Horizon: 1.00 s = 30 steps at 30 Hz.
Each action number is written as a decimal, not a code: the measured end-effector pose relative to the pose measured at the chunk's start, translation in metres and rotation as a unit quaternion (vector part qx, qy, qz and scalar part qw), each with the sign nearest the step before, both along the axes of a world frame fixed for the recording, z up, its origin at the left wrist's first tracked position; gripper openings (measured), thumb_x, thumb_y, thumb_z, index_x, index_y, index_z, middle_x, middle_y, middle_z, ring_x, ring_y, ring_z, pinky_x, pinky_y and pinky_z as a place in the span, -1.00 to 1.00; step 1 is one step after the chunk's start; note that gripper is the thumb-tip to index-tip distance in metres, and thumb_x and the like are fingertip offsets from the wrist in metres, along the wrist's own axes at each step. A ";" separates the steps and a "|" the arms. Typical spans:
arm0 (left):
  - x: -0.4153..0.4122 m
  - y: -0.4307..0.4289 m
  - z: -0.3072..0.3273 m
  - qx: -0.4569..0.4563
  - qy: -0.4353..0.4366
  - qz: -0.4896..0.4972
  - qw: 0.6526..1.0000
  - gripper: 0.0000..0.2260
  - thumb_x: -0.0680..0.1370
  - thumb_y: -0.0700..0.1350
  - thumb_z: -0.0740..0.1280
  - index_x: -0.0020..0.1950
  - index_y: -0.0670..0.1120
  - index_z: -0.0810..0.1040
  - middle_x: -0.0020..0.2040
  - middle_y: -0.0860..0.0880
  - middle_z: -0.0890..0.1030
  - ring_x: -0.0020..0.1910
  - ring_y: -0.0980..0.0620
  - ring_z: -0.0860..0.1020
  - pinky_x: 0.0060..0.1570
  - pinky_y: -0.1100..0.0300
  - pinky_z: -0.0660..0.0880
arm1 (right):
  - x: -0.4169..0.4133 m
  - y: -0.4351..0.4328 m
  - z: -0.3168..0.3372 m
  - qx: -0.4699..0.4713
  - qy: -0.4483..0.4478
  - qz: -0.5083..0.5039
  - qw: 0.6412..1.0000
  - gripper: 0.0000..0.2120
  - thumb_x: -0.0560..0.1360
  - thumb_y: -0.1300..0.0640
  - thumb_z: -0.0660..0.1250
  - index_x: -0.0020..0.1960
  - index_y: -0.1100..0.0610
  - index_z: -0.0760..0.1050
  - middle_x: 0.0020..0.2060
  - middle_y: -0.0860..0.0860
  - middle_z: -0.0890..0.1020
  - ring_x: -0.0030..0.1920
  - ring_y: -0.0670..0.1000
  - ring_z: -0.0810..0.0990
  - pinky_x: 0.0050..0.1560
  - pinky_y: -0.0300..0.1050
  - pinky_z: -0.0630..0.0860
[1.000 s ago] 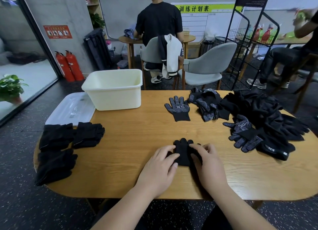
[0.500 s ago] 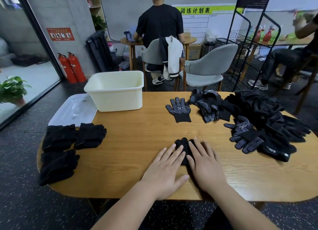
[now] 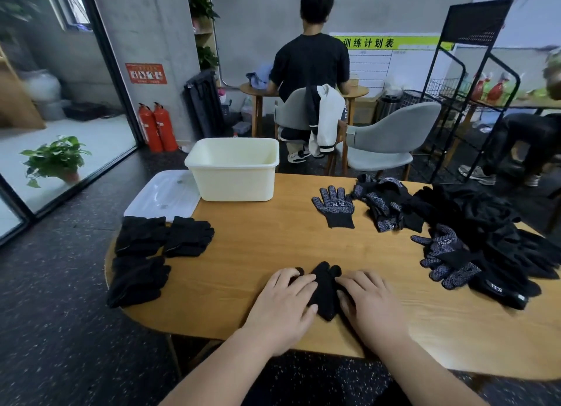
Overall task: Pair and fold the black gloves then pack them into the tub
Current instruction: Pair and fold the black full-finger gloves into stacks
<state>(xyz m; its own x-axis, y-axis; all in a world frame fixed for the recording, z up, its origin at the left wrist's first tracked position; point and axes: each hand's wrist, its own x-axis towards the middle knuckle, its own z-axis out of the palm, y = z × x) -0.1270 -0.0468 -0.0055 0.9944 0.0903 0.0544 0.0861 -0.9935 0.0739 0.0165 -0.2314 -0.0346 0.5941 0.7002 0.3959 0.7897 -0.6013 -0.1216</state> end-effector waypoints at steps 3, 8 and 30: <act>-0.012 0.015 0.002 0.012 0.022 -0.007 1.000 -0.46 0.76 0.21 -0.09 0.72 0.06 0.14 0.71 0.12 0.10 0.62 -0.04 0.06 0.63 -0.04 0.03 | -0.007 0.013 0.002 -0.008 -0.010 0.028 1.000 -0.77 0.63 -0.07 0.34 0.22 -0.05 0.66 0.08 -0.18 0.62 0.12 0.03 0.52 0.06 -0.04 0.49; -0.034 0.046 0.005 0.006 0.020 0.038 0.999 -0.49 0.77 0.22 -0.11 0.68 0.11 0.23 0.71 0.08 0.12 0.66 0.01 0.09 0.63 0.01 0.03 | -0.032 0.054 0.007 0.004 -0.002 0.056 0.998 -0.76 0.65 -0.10 0.27 0.11 -0.08 0.69 -0.05 -0.19 0.58 0.02 0.00 0.49 -0.01 -0.06 0.48; -0.090 0.117 0.016 -0.235 -0.097 0.420 0.871 -0.65 0.70 0.00 0.32 0.48 0.00 0.45 0.32 -0.01 0.52 0.24 -0.01 0.57 0.17 0.10 0.59 | -0.103 0.170 0.030 -0.027 0.132 0.161 0.978 -0.83 0.64 -0.17 0.30 -0.03 -0.11 0.53 -0.02 -0.23 0.47 0.01 -0.06 0.44 0.00 -0.13 0.44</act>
<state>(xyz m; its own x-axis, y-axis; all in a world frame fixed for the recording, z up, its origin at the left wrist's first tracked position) -0.2171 0.0706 0.0105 0.5436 0.8390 -0.0246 0.7085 -0.4429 0.5494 -0.0867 -0.0612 -0.0049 0.4158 0.8833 0.2165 0.8847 -0.3376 -0.3215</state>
